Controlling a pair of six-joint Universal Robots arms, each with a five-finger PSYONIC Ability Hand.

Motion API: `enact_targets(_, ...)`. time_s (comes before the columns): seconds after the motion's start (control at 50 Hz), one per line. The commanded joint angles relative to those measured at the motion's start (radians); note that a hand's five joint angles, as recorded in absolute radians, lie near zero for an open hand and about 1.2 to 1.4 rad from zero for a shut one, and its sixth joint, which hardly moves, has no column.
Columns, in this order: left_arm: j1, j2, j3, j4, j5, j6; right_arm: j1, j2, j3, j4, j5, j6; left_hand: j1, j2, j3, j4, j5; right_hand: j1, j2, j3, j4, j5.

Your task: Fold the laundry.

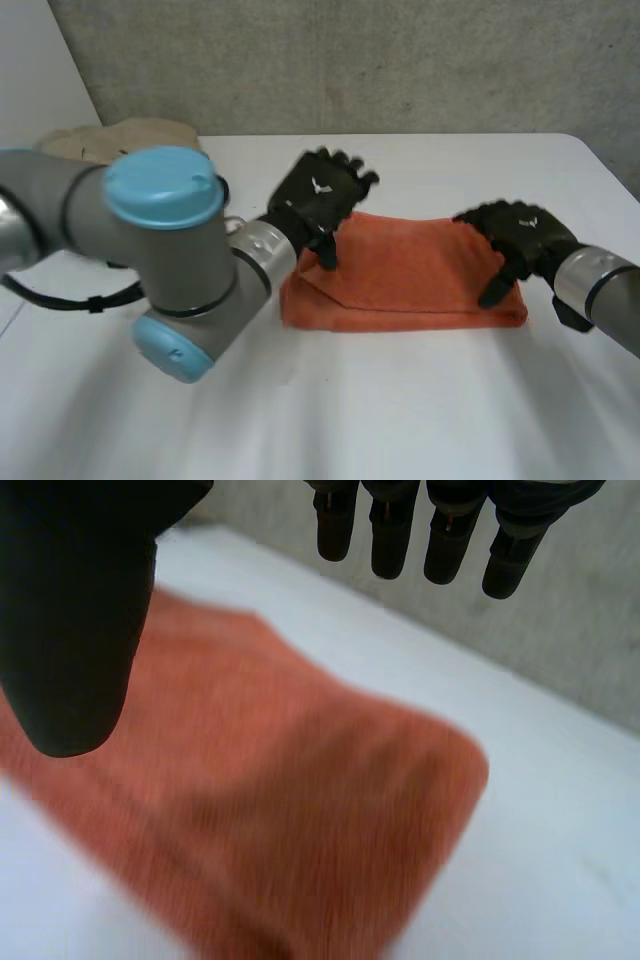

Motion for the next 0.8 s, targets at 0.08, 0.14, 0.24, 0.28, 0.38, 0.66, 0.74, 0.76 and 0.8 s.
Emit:
enact_targets(0.08, 0.003, -0.157, 0.095, -0.194, -0.036, 0.127, -0.043, 0.028, 0.056, -0.024, 0.021, -0.090, 0.236, 0.233, 0.230, 0.233, 0.220, -0.042, -0.029, -0.028, -0.027, -0.045)
enact_targets(0.14, 0.011, -0.174, 0.095, -0.168, -0.075, 0.149, -0.045, 0.028, 0.071, -0.043, 0.021, -0.096, 0.358, 0.356, 0.353, 0.356, 0.343, -0.042, -0.029, -0.028, -0.027, -0.045)
enact_targets(0.24, 0.017, -0.191, 0.094, -0.098, -0.119, 0.150, -0.043, 0.031, 0.088, -0.072, 0.023, -0.104, 0.793, 0.790, 0.787, 0.790, 0.777, -0.042, -0.029, -0.028, -0.027, -0.045)
enact_targets(0.28, 0.019, -0.194, 0.087, -0.076, -0.125, 0.146, -0.043, 0.033, 0.094, -0.078, 0.027, -0.105, 0.925, 0.923, 0.920, 0.923, 0.909, -0.042, -0.029, -0.028, -0.027, -0.045)
enact_targets(0.38, 0.012, -0.188, 0.054, -0.024, -0.138, 0.140, -0.051, 0.036, 0.105, -0.087, 0.056, -0.101, 1.184, 1.181, 1.178, 1.181, 1.168, -0.042, -0.029, -0.028, -0.027, -0.045)
enact_targets(0.66, 0.022, 0.008, -0.224, 0.051, -0.181, 0.136, -0.092, 0.030, 0.134, -0.083, 0.038, -0.099, 0.942, 0.940, 0.937, 0.940, 0.927, -0.042, -0.029, -0.028, -0.027, -0.045)
enact_targets(0.74, 0.019, 0.011, -0.230, 0.140, -0.165, 0.135, -0.084, 0.028, 0.134, -0.084, 0.038, -0.096, 0.148, 0.146, 0.143, 0.146, 0.132, -0.042, -0.029, -0.028, -0.027, -0.045)
enact_targets(0.76, 0.019, 0.005, -0.215, 0.158, -0.155, 0.135, -0.084, 0.028, 0.134, -0.084, 0.038, -0.095, 0.124, 0.122, 0.119, 0.122, 0.109, -0.042, -0.029, -0.028, -0.027, -0.045)
enact_targets(0.8, 0.019, -0.003, -0.196, 0.157, -0.141, 0.130, -0.083, 0.028, 0.137, -0.086, 0.038, -0.095, 0.124, 0.122, 0.119, 0.122, 0.109, -0.042, -0.029, -0.028, -0.027, -0.045)
